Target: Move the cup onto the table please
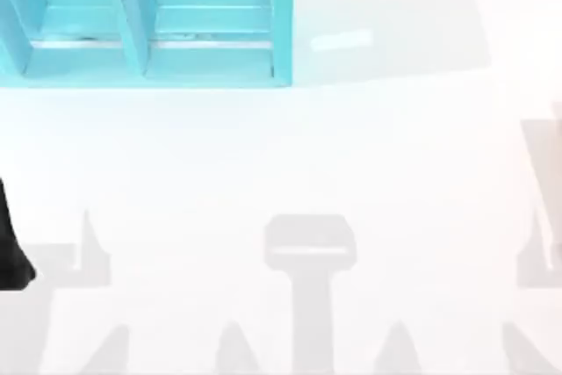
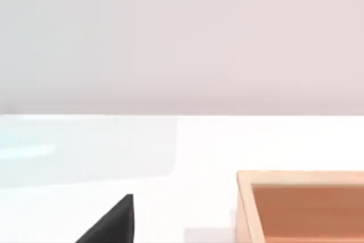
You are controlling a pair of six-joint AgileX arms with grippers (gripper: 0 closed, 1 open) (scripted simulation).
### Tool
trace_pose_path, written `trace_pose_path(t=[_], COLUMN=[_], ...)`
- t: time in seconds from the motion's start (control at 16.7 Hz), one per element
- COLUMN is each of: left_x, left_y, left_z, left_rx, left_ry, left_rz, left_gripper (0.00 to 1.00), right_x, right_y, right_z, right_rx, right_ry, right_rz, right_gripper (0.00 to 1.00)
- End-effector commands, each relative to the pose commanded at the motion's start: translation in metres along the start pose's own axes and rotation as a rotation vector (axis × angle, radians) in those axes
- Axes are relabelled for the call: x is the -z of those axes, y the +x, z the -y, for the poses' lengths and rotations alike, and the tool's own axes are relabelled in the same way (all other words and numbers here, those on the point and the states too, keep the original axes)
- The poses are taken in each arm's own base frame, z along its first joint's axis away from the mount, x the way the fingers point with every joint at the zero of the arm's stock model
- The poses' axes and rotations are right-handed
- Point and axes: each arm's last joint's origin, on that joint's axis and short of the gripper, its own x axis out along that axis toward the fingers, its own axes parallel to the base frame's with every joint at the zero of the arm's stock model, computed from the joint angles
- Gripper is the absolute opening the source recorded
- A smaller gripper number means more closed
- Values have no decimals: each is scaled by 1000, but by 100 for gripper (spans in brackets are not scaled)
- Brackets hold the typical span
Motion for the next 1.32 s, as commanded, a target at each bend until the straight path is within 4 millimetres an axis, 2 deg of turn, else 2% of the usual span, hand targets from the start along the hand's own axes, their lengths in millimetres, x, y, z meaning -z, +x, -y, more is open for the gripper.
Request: trace_pose_path(t=[0.18, 0.36, 0.66, 0.96, 1.14, 1.32], left_x=[0, 0, 0, 0, 0, 0], left_y=[0, 0, 0, 0, 0, 0], left_z=[0, 0, 0, 0, 0, 0], left_rx=[0, 0, 0, 0, 0, 0], left_ry=[0, 0, 0, 0, 0, 0], left_rz=[0, 0, 0, 0, 0, 0], left_gripper=[100, 100, 100, 100, 100, 100], right_x=[-2, -17, -61, -89, -91, -90], right_y=[0, 1, 17, 59, 81, 93], right_z=[1, 7, 31, 80, 118, 151], right_rx=[8, 64, 183, 189, 129, 60], right_ry=[-8, -62, -176, -173, -108, -35], right_rz=[-12, -111, -514, -1058, -1320, -1488], right_gripper=[100, 100, 100, 100, 100, 100])
